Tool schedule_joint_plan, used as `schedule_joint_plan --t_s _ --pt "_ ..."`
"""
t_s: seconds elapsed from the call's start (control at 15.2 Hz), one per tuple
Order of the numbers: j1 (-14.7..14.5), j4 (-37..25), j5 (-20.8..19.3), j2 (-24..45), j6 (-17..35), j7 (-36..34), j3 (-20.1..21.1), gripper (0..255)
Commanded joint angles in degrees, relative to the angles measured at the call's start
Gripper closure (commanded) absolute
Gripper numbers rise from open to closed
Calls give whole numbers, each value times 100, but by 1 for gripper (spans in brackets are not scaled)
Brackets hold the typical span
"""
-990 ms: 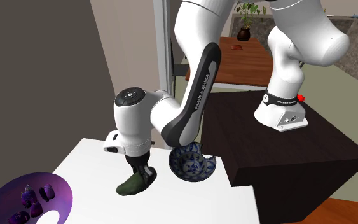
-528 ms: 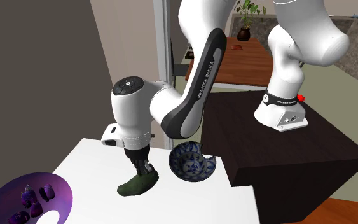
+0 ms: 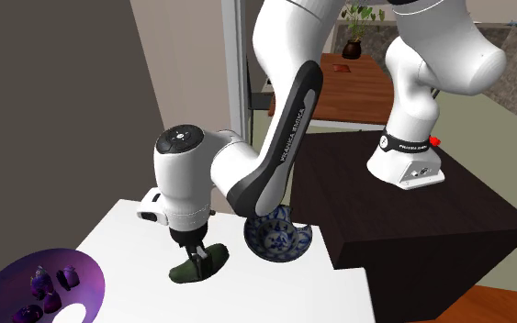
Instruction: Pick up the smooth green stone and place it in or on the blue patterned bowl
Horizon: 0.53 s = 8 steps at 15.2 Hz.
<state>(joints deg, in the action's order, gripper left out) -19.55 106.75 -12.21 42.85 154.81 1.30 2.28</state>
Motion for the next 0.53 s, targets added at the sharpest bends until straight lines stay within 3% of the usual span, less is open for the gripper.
schedule_joint_plan --t_s 0.0,0.46 --pt "-46 -96 -9 162 96 -84 -46 0" --pt "-60 -308 -27 515 239 -96 -83 0"
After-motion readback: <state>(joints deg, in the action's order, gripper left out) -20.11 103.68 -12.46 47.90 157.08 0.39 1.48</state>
